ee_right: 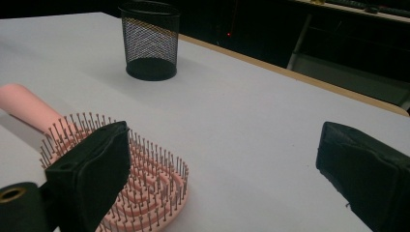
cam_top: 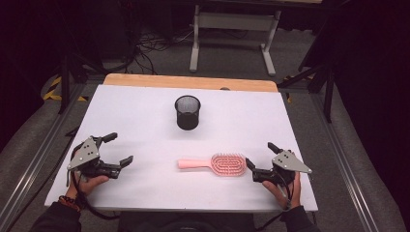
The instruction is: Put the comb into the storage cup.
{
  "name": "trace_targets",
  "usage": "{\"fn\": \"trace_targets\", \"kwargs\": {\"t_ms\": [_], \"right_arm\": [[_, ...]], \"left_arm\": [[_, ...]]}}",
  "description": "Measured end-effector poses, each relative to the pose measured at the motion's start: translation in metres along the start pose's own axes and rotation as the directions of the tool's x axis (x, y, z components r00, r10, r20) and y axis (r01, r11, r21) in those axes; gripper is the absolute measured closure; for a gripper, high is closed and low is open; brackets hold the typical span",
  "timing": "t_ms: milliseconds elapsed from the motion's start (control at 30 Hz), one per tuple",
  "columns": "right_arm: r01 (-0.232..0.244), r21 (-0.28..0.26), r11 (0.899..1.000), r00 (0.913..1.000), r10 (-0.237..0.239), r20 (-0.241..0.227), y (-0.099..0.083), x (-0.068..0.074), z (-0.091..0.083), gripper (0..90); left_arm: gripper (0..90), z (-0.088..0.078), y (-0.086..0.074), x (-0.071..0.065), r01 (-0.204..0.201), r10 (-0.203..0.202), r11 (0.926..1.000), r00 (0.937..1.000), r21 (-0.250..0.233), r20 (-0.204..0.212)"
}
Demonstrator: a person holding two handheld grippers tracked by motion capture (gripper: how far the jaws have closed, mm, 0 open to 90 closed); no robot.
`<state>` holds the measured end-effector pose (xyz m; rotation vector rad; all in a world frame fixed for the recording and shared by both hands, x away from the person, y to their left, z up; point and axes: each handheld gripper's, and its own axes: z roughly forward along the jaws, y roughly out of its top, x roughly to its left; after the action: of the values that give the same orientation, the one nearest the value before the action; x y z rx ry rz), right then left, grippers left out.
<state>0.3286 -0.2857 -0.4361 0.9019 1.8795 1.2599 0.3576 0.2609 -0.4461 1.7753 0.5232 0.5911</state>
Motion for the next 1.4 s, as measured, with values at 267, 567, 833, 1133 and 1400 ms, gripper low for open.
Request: {"fn": "trace_targets", "kwargs": {"t_ms": [267,567,833,1133,1400], "right_arm": [[0.013,-0.015,1.000,0.9999,-0.013,-0.003,0.002,0.002,0.000,6.2],[0.070,-0.031,0.997,0.9976,-0.070,0.002,0.009,0.011,-0.003,5.3],[0.050,-0.009,0.999,0.9987,-0.049,0.013,0.011,0.007,-0.002,6.1],[0.043,-0.011,0.999,0.9991,-0.043,0.006,0.010,0.004,-0.005,6.2],[0.038,-0.004,0.999,0.9992,-0.038,-0.008,0.010,0.003,-0.005,6.2]], "left_arm": [[5.9,0.002,0.003,-0.003,-0.010,0.010,0.9999,0.9999,0.009,0.004],[5.6,0.013,0.014,-0.009,-0.018,0.016,0.9992,0.9993,0.037,0.033],[8.3,0.049,0.039,-0.013,-0.042,0.004,0.9775,0.9834,0.206,0.181],[8.1,0.120,0.066,-0.041,-0.196,0.057,0.9047,0.9351,0.378,0.350],[12.3,0.173,0.074,-0.066,-0.312,0.085,0.8315,0.8895,0.460,0.449]]}}
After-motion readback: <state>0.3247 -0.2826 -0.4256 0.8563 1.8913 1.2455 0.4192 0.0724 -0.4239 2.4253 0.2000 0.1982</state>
